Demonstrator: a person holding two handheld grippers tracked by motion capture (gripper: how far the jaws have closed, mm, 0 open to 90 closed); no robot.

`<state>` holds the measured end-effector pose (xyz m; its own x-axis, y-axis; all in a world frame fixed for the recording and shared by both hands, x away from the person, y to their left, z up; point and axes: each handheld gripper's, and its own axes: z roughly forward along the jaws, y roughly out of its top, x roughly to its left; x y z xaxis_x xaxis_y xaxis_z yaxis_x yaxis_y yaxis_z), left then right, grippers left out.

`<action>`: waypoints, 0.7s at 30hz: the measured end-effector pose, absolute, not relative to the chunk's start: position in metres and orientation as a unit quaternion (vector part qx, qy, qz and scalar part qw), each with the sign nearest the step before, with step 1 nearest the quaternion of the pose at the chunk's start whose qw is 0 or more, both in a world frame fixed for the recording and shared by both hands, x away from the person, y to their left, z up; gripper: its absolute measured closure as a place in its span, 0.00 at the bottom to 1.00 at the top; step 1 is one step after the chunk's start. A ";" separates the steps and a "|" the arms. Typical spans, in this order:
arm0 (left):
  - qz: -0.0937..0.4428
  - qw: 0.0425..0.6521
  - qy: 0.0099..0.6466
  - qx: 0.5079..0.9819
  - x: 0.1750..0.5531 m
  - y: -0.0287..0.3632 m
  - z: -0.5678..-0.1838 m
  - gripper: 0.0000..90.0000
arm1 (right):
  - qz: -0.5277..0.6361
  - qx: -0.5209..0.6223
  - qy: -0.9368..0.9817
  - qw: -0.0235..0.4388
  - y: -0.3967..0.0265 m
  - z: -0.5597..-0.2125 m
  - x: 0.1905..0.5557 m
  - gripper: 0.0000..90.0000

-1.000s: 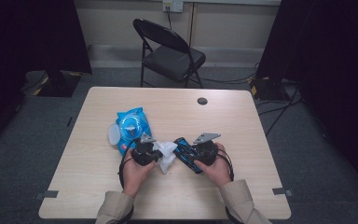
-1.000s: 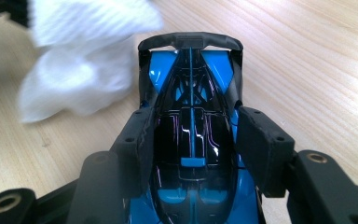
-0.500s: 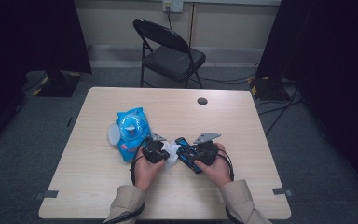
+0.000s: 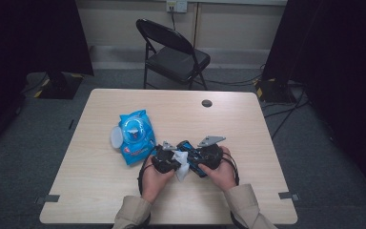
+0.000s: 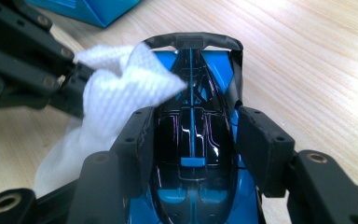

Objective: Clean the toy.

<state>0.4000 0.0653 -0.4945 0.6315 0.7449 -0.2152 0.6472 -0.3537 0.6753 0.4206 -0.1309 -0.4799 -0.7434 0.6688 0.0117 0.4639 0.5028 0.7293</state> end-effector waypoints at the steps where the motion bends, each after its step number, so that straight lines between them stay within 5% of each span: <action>1: 0.065 0.377 0.422 0.822 0.399 0.063 -0.494 0.95 | 0.373 0.331 0.856 0.137 -0.131 -0.480 0.421 0.53; 21: 0.053 0.379 0.394 0.836 0.377 0.038 -0.494 0.95 | 0.374 0.332 0.855 0.135 -0.132 -0.480 0.421 0.53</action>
